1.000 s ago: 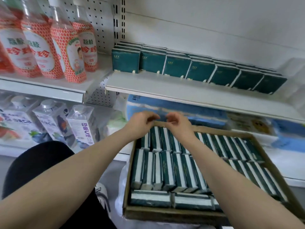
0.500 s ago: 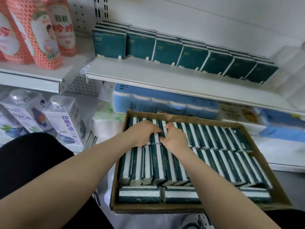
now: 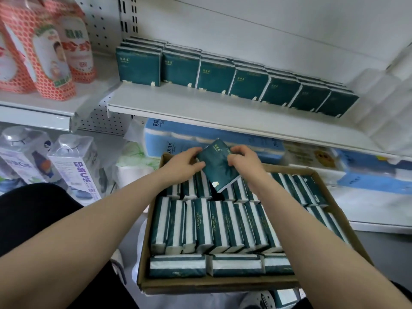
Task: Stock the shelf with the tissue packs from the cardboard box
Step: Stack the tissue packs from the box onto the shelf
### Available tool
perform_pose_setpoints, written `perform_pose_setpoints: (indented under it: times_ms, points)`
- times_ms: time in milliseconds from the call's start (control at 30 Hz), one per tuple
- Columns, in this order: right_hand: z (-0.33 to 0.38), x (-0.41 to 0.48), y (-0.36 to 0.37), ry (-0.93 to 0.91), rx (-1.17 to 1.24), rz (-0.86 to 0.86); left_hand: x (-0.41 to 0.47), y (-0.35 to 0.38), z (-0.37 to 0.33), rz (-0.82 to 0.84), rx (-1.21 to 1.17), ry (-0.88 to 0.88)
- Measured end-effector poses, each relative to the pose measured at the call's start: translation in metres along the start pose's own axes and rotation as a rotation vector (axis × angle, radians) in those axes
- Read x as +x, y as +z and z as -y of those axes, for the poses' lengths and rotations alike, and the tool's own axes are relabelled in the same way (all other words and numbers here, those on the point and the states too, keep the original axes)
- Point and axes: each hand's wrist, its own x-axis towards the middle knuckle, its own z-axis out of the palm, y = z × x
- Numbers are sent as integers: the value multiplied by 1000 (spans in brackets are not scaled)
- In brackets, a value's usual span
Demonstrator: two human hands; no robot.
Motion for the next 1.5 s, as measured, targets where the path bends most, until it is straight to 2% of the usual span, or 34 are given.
perform_pose_setpoints:
  times_ms: [100,267,367,567,700,900,1067,1233,1500]
  points:
    - [9,0,-12,-36,136,84,-1,-5,-11,52,-378,-27]
    - [18,4,-21,-119,297,39,1,-22,-25,-91,-633,-19]
    - [24,7,-18,-154,334,12,5,-38,-37,-245,-651,23]
    - [62,26,2,-300,323,-33,27,-80,-52,-437,-567,77]
    - [92,55,21,-353,293,-45,51,-111,-45,-526,-330,89]
    - [120,97,53,-420,187,-104,80,-136,-18,-722,-43,13]
    - [134,129,77,-451,92,-168,98,-142,0,-722,-42,-10]
    - [134,149,90,-426,102,-206,109,-140,5,-710,-80,16]
    - [121,153,92,-416,202,-203,115,-139,14,-704,119,-29]
